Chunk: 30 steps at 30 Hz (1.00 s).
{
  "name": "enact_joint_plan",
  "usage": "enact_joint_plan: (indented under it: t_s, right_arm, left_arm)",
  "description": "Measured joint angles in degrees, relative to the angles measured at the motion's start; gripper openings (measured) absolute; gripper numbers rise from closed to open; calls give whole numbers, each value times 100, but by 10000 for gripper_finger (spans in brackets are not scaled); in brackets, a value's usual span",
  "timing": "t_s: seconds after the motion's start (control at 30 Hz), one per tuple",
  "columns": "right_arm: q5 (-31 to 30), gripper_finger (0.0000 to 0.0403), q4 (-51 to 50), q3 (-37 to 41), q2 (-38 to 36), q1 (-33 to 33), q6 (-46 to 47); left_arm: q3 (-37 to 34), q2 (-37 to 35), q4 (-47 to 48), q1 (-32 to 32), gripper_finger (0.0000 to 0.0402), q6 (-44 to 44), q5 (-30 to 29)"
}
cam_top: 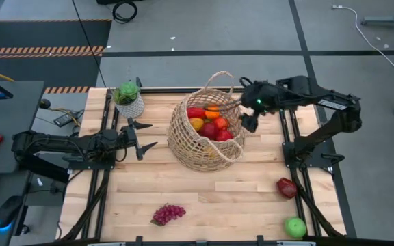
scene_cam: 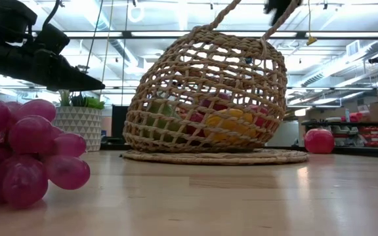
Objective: Build produce basket
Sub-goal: Put the red malay apple into the brown basket
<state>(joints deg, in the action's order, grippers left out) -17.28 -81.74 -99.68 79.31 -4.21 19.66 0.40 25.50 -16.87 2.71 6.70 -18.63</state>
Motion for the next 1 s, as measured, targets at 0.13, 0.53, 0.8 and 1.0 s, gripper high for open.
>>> enact_joint_plan:
  t_s: [0.13,0.53,0.8,1.0]
  right_arm:
    - [59,354,-822,430,-164,468,1323]
    - [1165,354,-788,2414,-849,2410,4197]
    - [1968,354,-37,3297,-954,3559,5863]
    - [1897,353,408,3405,-893,4575,6864]
  left_arm:
    - [1,0,0,0,390,0,0]
    - [-1,-1,-1,0,390,0,0]
    - [0,0,1,-1,390,-1,0]
    - [0,-1,0,-1,390,0,0]
